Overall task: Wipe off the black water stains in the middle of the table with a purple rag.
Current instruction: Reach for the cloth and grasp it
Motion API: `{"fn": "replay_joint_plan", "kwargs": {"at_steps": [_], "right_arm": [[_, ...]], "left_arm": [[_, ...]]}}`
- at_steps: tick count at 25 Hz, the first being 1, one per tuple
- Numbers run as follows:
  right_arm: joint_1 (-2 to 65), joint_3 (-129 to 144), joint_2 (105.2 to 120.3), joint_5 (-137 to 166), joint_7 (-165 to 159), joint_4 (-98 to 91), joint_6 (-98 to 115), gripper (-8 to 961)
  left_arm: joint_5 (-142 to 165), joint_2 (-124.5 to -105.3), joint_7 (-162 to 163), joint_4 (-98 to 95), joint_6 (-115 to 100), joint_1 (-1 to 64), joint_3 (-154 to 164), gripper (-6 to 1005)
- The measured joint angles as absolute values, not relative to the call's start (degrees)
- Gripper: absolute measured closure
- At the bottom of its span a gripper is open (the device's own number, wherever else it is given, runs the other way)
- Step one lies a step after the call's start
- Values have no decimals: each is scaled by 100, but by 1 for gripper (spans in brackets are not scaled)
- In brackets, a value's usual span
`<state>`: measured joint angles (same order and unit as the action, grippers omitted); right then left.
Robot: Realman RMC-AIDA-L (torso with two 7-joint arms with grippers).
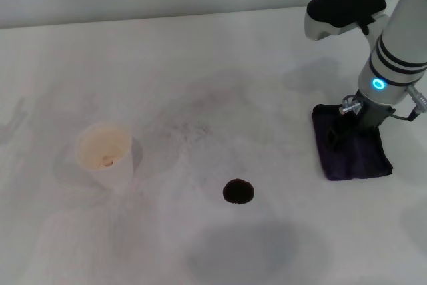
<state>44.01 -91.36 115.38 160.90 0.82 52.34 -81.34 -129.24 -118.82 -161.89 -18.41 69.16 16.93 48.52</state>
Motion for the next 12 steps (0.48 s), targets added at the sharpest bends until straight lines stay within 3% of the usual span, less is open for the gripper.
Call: {"fn": "replay_joint_plan", "kwargs": {"at_steps": [7, 12], "right_arm": [[4543, -9120, 11531, 16146, 80, 4994, -8076, 359], [4551, -9123, 11522, 16175, 108, 4983, -8092, 532]], "left_arm": [[-12919, -11882, -16189, -1829, 6796, 1713, 4851, 135], [-12920, -11882, -16189, -1828, 6768, 1726, 4859, 135]]}}
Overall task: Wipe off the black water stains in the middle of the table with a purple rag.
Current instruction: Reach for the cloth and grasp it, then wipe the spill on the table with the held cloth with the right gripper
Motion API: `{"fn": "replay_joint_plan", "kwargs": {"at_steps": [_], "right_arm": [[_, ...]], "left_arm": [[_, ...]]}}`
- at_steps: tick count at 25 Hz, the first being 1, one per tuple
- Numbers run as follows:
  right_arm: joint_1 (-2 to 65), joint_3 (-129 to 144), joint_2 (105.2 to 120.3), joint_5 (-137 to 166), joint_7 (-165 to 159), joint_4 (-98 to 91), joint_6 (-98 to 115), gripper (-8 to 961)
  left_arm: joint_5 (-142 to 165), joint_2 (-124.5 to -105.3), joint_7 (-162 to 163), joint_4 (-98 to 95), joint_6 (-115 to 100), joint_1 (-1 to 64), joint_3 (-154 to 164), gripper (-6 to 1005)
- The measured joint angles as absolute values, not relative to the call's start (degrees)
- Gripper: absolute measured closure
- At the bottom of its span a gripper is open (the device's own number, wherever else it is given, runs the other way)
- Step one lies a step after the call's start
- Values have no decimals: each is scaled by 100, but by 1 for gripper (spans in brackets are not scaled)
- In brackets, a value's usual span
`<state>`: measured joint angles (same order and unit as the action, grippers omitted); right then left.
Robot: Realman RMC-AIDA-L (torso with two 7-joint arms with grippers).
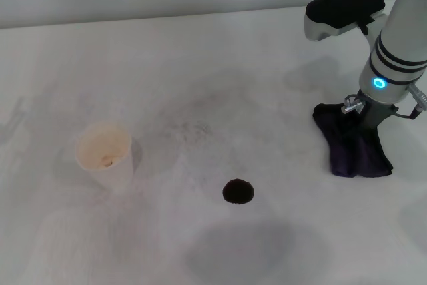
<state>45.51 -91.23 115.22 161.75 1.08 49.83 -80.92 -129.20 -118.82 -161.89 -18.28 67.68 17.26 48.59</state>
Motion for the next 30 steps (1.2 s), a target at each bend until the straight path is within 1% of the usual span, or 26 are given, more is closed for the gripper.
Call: {"fn": "replay_joint_plan", "kwargs": {"at_steps": [6, 11, 21, 30], "right_arm": [[4555, -9126, 11534, 16169, 136, 5034, -8125, 745], [4594, -9068, 11580, 16069, 252, 5063, -8140, 805], [4697, -8101, 11598, 14799, 394, 5410, -7839, 828], [5157, -6843, 11618, 13576, 413, 5380, -7244, 827]], "left_arm": [[-12920, -11882, -16189, -1828, 6764, 1747, 4861, 135], [-12920, -11882, -16189, -1828, 6698, 1787, 4861, 135], [-12920, -11874, -16189, -1828, 6686, 1817, 4853, 136], [-12915, -11874, -16189, -1828, 6687, 1872, 4860, 136]]}}
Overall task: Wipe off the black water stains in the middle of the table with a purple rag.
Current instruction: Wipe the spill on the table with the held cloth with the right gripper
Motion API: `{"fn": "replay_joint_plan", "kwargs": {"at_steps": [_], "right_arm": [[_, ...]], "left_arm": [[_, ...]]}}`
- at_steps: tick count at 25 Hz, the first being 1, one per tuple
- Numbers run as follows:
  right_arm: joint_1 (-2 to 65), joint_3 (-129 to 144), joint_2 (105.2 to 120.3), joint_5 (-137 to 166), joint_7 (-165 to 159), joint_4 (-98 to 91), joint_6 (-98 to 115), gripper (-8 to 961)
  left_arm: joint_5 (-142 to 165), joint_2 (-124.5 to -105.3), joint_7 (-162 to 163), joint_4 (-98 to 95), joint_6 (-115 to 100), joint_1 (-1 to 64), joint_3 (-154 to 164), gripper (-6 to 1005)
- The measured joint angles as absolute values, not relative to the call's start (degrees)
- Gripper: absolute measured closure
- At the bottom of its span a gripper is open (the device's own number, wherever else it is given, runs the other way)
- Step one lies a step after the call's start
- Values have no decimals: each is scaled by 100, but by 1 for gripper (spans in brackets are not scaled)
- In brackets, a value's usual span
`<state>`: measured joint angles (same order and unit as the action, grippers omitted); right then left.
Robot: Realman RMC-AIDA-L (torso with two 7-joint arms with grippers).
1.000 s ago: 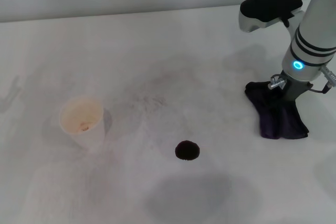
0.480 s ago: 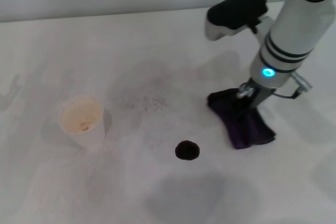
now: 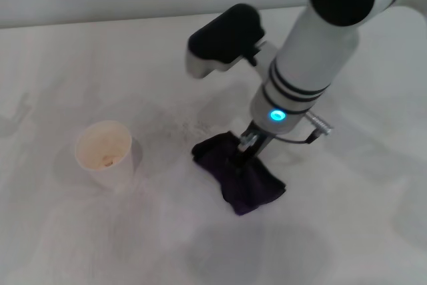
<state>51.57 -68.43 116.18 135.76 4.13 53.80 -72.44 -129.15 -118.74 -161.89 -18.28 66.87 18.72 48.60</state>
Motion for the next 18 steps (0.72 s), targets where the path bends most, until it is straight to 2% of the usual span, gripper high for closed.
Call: {"fn": "replay_joint_plan", "kwargs": {"at_steps": [11, 18], "right_arm": [[5446, -6115, 11619, 12215, 758, 5403, -7034, 831], [5494, -6116, 11609, 12358, 646, 5262, -6991, 830]], "left_arm": [[-12844, -11874, -16189, -1828, 6689, 1864, 4860, 136], [-12840, -11882, -16189, -1814, 6689, 1801, 4860, 136]]}}
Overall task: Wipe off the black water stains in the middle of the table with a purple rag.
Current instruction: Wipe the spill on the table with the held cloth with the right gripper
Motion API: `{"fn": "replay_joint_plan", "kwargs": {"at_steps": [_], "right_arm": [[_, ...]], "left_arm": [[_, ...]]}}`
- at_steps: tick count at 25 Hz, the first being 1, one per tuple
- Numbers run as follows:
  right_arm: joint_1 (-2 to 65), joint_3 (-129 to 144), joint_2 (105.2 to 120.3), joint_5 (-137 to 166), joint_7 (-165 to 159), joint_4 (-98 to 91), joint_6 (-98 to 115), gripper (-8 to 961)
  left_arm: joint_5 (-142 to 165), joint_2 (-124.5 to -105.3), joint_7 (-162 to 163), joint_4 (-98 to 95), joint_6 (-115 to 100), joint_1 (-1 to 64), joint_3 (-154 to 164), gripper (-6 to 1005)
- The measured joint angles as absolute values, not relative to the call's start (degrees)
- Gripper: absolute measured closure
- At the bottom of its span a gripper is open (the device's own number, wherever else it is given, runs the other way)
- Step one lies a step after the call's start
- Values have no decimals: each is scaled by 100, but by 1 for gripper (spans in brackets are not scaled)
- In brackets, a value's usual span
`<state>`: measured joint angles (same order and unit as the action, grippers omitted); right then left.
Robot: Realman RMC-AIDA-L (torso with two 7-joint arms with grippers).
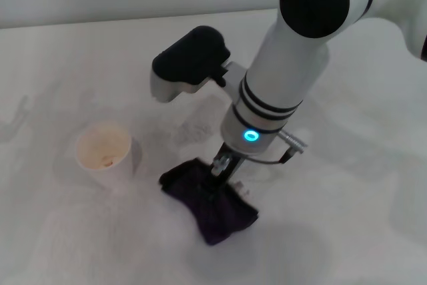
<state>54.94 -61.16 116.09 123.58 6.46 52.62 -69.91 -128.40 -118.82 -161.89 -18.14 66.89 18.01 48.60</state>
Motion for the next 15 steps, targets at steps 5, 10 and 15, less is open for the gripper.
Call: {"fn": "replay_joint_plan", "kwargs": {"at_steps": [5, 10, 15], "right_arm": [[5529, -6330, 11581, 13112, 308, 5155, -7246, 830], [5459, -6721, 11564, 13926, 60, 5215, -7676, 831], [5389, -6923, 11580, 14371, -2, 5366, -7945, 832]], "left_arm": [[-12840, -11883, -16189, -1777, 6689, 1797, 4851, 136], [-12840, -11883, -16189, -1767, 6620, 1798, 4834, 135], [-12840, -11882, -16189, -1766, 6564, 1835, 4833, 135]]}}
